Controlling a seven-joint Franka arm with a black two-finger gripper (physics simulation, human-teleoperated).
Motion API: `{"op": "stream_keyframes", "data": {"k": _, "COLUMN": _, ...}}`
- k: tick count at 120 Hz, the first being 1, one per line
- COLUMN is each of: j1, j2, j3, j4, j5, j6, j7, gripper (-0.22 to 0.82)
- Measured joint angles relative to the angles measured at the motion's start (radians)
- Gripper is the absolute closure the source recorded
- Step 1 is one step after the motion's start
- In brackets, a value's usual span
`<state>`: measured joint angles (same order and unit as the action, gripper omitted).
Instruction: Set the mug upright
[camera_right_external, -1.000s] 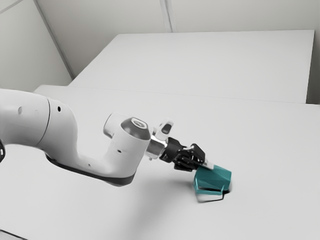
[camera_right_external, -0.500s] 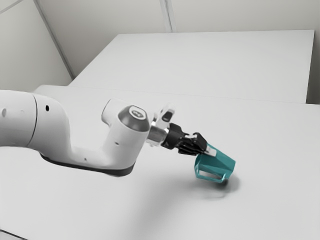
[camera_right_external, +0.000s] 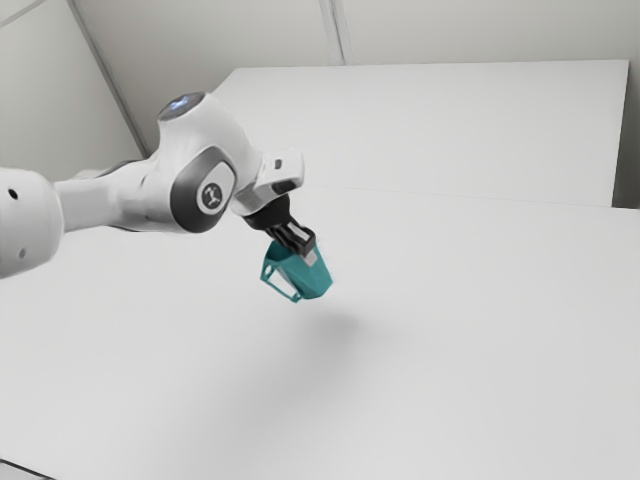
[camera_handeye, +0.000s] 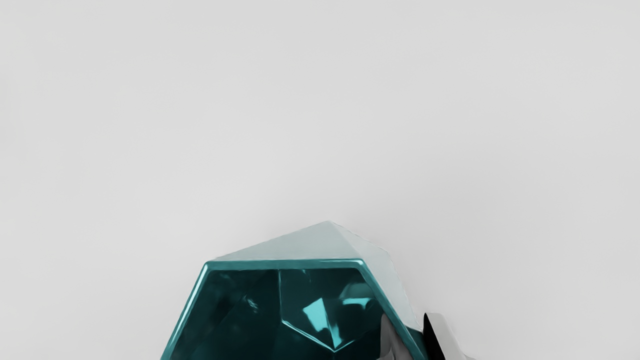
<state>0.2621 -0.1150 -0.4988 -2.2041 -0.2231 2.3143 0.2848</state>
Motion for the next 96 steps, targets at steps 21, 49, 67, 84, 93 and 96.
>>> {"op": "stream_keyframes", "data": {"k": 21, "j1": 0.02, "j2": 0.002, "j3": -0.002, "j4": -0.01, "j5": 0.153, "j6": -0.076, "j7": -0.132, "gripper": 0.78}}
{"op": "stream_keyframes", "data": {"k": 49, "j1": 0.054, "j2": 0.032, "j3": -0.005, "j4": -0.03, "j5": 0.247, "j6": -0.082, "j7": -0.256, "gripper": 0.78}}
{"op": "stream_keyframes", "data": {"k": 67, "j1": 0.069, "j2": 0.079, "j3": -0.004, "j4": -0.019, "j5": 0.301, "j6": -0.06, "j7": -0.315, "gripper": 0.78}}
{"op": "stream_keyframes", "data": {"k": 84, "j1": 0.089, "j2": 0.118, "j3": -0.004, "j4": -0.018, "j5": 0.334, "j6": -0.037, "j7": -0.36, "gripper": 0.78}}
{"op": "stream_keyframes", "data": {"k": 93, "j1": 0.104, "j2": 0.125, "j3": -0.006, "j4": -0.019, "j5": 0.343, "j6": -0.029, "j7": -0.38, "gripper": 0.78}}
{"op": "stream_keyframes", "data": {"k": 96, "j1": 0.108, "j2": 0.127, "j3": -0.006, "j4": -0.019, "j5": 0.345, "j6": -0.026, "j7": -0.387, "gripper": 0.78}}
